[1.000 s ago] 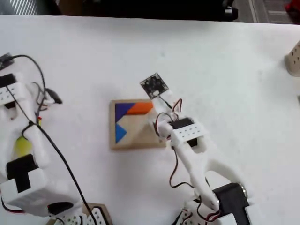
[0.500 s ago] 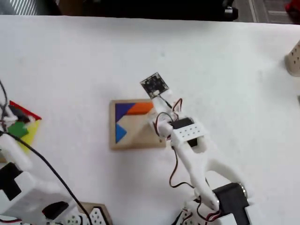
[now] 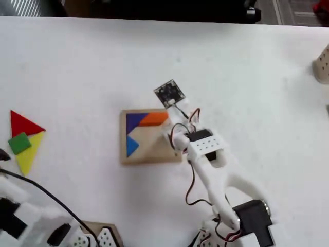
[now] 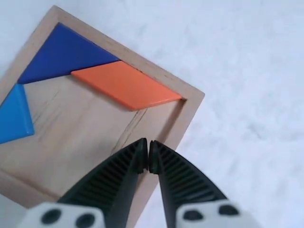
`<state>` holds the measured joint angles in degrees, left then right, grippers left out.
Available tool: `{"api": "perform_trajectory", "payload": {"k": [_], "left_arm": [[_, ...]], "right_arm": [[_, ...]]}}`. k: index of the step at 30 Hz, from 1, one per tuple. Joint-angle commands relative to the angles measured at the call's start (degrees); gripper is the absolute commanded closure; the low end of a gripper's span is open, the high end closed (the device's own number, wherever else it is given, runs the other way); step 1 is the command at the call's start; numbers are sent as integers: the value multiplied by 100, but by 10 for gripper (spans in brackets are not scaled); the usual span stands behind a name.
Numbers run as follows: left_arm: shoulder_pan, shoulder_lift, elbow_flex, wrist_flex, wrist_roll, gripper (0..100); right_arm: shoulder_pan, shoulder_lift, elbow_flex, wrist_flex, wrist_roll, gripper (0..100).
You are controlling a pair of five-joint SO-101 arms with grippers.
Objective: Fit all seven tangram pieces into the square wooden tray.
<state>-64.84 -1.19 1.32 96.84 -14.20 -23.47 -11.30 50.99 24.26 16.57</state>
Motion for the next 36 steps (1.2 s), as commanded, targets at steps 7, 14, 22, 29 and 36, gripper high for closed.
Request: {"api": "perform_trajectory", "payload": {"k": [7,14,22,29,36], "left_arm": [[13,-3187,2769,-1653,-360,706],[-242,-3204,3982,-3121,114,706],[-576,-3073,4123,-3534,1662,705],[-426,-1270,3051,-3218,1697,705],[-470,382,1802,-2857,2198,705]], "right_arm": [[66,277,-220,-127,79,979],[66,286,-202,-127,79,978],[57,277,-202,-127,79,978],[48,277,-202,-119,79,978],[31,295,-202,-136,79,978]]}}
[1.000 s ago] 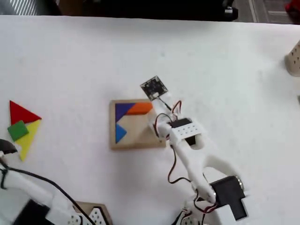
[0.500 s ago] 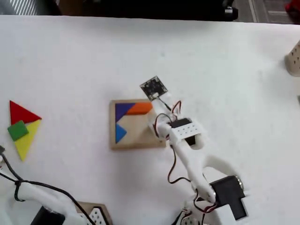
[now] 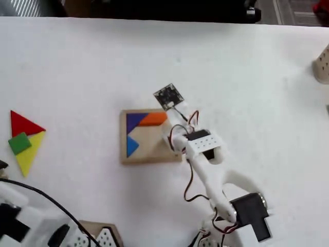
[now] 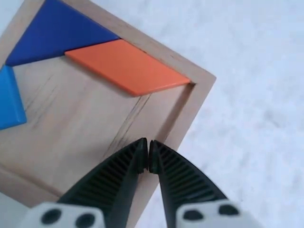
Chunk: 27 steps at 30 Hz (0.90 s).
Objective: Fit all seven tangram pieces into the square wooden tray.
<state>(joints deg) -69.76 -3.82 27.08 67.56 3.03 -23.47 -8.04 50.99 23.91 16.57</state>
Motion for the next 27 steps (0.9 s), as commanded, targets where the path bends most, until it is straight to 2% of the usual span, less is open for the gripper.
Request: {"api": "perform_trajectory", "payload": {"k": [1,11,14,17,27], "left_arm": [[22,822,-888,70,580,705],[-66,2167,-1732,9,677,706],[-84,2440,-1908,-123,1064,706],[-75,2615,-1987,-290,1266,706],[-57,2695,-1978,-510,1284,707]], "right_arm": [[31,-22,-202,-101,79,978],[22,-4,-220,-110,79,978],[22,-4,-220,-110,79,978],[22,-4,-220,-101,79,978],[22,-4,-220,-101,79,978]]}}
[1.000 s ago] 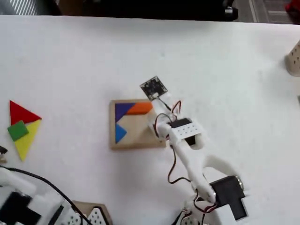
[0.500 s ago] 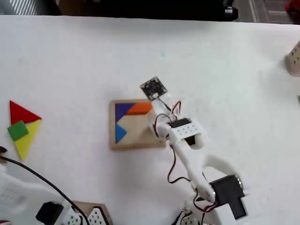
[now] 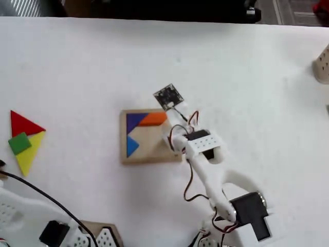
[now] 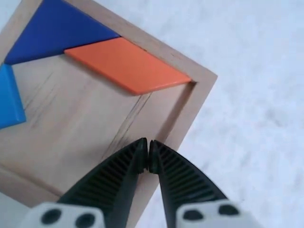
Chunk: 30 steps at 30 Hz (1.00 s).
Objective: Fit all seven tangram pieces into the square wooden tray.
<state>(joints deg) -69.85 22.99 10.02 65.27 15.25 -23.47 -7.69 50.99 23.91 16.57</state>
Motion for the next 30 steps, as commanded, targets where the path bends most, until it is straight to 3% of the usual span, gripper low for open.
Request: {"api": "perform_trajectory", "payload": {"k": [1,6,8,22,26,30], "left_arm": [[-48,13,-264,-281,62,710],[-48,22,-237,-396,62,860],[-40,22,-237,-475,62,870],[136,22,-229,-431,-9,828],[251,-31,-440,-141,-677,748],[259,4,-879,202,-721,657]], "right_arm": [[22,-40,-220,-110,79,978],[22,-40,-220,-110,88,978],[22,-40,-220,-110,88,978],[22,-40,-220,-101,88,978],[13,-40,-211,-92,290,978],[-57,-40,-202,-84,668,981]]}}
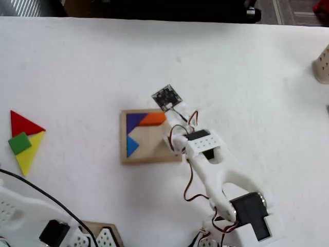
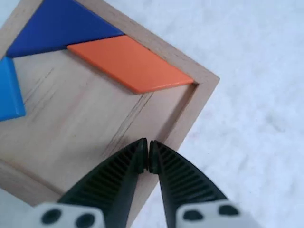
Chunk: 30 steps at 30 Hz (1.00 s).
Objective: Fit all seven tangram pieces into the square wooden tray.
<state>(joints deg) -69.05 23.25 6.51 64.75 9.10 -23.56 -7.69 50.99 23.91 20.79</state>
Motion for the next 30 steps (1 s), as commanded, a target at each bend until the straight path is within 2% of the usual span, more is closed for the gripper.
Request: {"api": "perform_trajectory", "payload": {"k": [1,6,9,12,19,24,30], "left_arm": [[171,-13,-571,264,-105,654],[145,-4,-563,264,-97,654],[-31,-4,-290,141,387,654],[-101,-4,114,-149,826,653],[-180,-4,853,-712,914,653],[-541,-4,1073,-1196,1371,655],[-532,-4,1292,-1371,1371,742]], "right_arm": [[-66,-40,-193,-84,246,981],[-75,-40,-193,-84,264,981],[-75,-40,-193,-75,264,981],[-75,-40,-193,-75,264,981],[-75,-40,-193,-75,264,981],[-92,-40,-193,-75,264,981],[-92,-40,-193,-75,264,981]]}}
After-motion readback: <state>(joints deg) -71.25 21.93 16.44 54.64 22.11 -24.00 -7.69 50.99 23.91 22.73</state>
